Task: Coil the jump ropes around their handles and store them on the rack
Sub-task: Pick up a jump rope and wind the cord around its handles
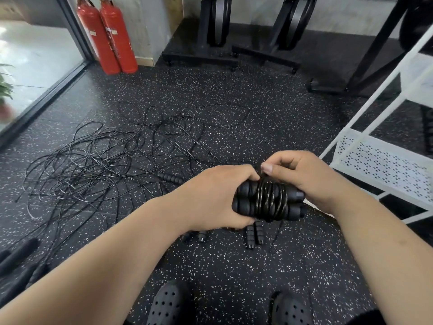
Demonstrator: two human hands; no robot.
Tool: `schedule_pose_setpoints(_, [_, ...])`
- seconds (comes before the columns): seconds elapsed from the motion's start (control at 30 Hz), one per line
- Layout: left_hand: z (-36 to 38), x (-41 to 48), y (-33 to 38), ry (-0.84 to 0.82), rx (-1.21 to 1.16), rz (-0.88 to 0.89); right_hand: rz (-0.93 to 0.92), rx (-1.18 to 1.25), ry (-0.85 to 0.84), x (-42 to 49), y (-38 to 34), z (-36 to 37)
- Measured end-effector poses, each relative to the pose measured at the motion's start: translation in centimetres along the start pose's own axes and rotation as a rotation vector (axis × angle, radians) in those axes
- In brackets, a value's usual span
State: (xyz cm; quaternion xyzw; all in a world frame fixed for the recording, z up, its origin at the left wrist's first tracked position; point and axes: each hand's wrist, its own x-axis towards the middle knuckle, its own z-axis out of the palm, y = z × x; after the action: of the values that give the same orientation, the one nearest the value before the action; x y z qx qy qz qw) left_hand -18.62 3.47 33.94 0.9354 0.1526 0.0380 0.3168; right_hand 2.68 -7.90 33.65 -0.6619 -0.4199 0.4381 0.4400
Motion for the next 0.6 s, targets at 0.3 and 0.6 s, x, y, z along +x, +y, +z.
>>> schedule_pose_setpoints(0.3, [-0.9,-0.3,1.1,0.168,-0.508,-0.165,0.126,0.131,0.185,0.9,1.3,2.8])
schedule_pose_setpoints(0.6, [-1.0,0.6,-3.3,0.403,-0.242,-0.42,-0.061,-0.687,0.117,0.9,2.1,5.7])
